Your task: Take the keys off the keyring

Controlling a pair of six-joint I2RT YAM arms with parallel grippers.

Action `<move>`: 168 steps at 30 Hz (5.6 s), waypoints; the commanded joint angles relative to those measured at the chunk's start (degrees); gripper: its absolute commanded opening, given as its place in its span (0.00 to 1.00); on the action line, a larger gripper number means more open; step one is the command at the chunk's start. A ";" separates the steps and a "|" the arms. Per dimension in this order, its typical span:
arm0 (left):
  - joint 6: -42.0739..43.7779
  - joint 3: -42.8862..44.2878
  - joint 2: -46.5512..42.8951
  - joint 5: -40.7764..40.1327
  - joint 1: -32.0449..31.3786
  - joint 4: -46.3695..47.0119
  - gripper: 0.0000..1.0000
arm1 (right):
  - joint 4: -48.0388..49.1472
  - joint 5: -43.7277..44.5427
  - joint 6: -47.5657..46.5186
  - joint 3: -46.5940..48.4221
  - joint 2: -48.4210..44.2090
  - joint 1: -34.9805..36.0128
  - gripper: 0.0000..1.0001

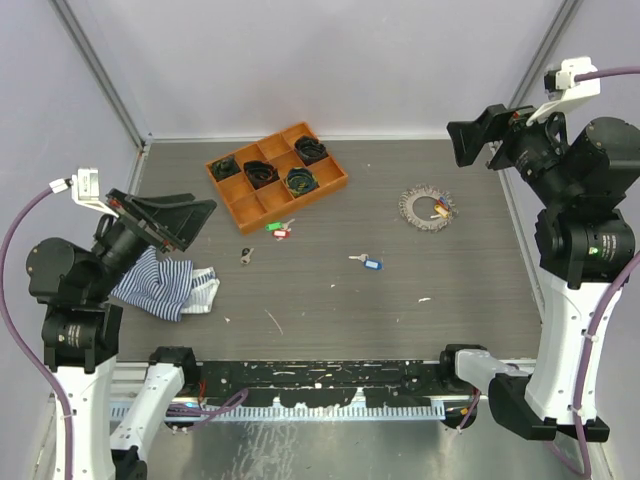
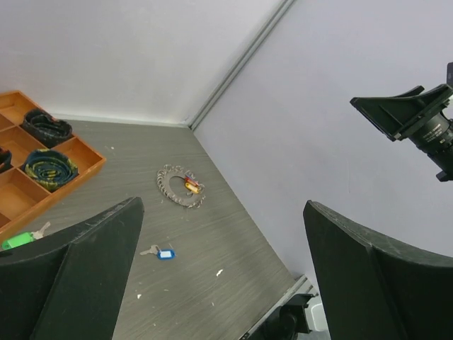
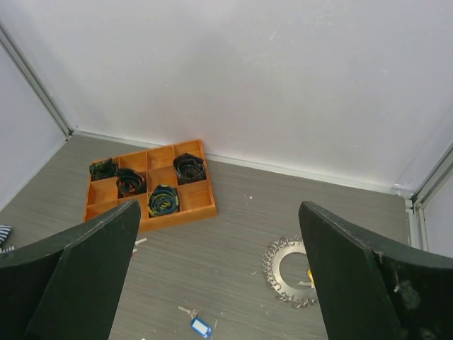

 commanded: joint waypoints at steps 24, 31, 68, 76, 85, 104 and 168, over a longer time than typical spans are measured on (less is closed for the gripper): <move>-3.08 -18.89 -2.28 6.26 -1.92 19.22 0.98 | 5.71 -15.61 -17.18 -27.36 -5.44 -0.09 1.00; 3.47 -21.78 -1.09 5.73 -6.83 16.94 0.98 | 10.69 -7.83 -18.32 -38.12 -1.81 -1.66 1.00; 23.78 -10.03 45.43 -17.66 -38.85 43.20 0.98 | 13.19 6.94 -40.81 -18.73 47.34 -6.08 0.39; 30.61 -5.83 49.24 -26.86 -44.53 39.82 0.98 | 13.27 7.51 -41.23 -18.95 50.09 -5.38 0.34; 35.31 -1.93 52.53 -30.73 -47.38 33.49 0.98 | 15.45 10.17 -40.97 -19.65 52.03 -3.83 0.30; 35.51 -2.07 53.35 -27.82 -47.59 33.55 0.98 | 18.56 17.94 -41.57 -19.72 55.36 -2.02 0.25; 7.02 -39.89 33.07 -23.15 -47.53 68.22 0.98 | 11.01 -9.64 -28.99 -47.56 31.00 -0.49 0.36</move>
